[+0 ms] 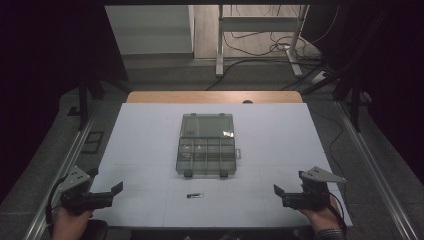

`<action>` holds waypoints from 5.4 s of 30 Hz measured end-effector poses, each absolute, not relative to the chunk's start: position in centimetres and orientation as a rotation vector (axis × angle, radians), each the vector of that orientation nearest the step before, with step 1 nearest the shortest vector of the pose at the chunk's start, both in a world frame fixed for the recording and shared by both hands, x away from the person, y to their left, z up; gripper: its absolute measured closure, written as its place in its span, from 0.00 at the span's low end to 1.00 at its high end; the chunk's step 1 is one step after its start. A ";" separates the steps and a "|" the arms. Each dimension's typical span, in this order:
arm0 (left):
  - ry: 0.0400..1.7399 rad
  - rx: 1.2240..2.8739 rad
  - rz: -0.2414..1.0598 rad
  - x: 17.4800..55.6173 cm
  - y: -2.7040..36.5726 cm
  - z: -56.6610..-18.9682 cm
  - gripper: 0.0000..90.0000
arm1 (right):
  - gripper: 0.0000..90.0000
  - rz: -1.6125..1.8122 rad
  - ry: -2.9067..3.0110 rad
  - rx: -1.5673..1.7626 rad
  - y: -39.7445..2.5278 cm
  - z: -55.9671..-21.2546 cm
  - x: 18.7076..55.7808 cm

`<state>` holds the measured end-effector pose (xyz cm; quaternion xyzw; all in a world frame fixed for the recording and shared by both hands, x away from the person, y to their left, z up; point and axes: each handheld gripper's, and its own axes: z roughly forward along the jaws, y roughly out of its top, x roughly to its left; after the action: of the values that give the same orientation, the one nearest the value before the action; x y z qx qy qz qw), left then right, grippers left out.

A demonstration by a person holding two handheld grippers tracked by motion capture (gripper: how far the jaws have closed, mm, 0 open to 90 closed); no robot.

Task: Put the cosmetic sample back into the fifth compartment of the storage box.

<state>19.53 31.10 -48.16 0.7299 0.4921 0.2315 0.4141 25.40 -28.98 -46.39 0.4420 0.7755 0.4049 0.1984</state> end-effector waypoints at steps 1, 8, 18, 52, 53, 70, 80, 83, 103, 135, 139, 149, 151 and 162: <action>1.237 1.834 0.582 19.5 31.1 -48.2 0.00 | 0.00 1.136 2.168 1.245 -29.0 -46.4 25.4; 1.223 1.841 0.568 19.6 31.2 -48.2 0.00 | 0.00 1.149 2.155 1.282 -29.3 -46.4 25.5; 1.218 1.828 0.543 19.6 31.4 -48.2 0.00 | 0.00 1.136 2.166 1.290 -29.2 -46.5 25.7; 1.202 1.845 0.546 19.6 31.3 -48.2 0.01 | 0.00 1.124 2.399 1.102 -25.9 -46.9 27.0; 1.202 1.845 0.546 19.6 31.3 -48.2 0.01 | 0.00 1.124 2.399 1.102 -25.9 -46.9 27.0; 1.197 1.855 0.551 19.6 31.2 -48.2 0.01 | 0.00 1.162 2.480 0.998 -22.7 -47.0 27.8; 1.192 1.865 0.553 19.6 31.1 -48.2 0.01 | 0.00 1.153 2.500 0.980 -21.4 -47.0 28.2; 1.192 1.866 0.553 19.6 31.0 -48.2 0.01 | 0.00 1.157 2.505 0.985 -20.9 -47.0 28.3; 1.188 1.872 0.554 19.6 31.0 -48.2 0.02 | 0.00 1.120 2.585 0.909 -17.9 -47.5 29.0; 1.183 1.877 0.554 19.6 31.0 -48.2 0.02 | 0.09 0.955 2.726 0.856 -11.6 -47.9 30.4; 1.183 1.878 0.553 19.7 31.0 -48.2 0.02 | 0.13 0.938 2.735 0.832 -11.2 -48.1 30.5; 1.179 1.884 0.555 19.7 30.9 -48.2 0.01 | 0.43 0.903 2.865 0.702 -8.6 -49.0 30.7; 1.179 1.884 0.555 19.7 30.9 -48.2 0.02 | 0.46 0.897 2.875 0.694 -8.3 -49.1 30.7; 1.177 1.879 0.549 19.7 31.0 -48.2 0.01 | 0.73 0.879 2.962 0.527 -5.4 -50.5 30.7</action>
<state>19.65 30.98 -48.24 0.7481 0.4687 0.2187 0.4158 30.72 -5.41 -50.48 0.1683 0.9450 0.2805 0.0034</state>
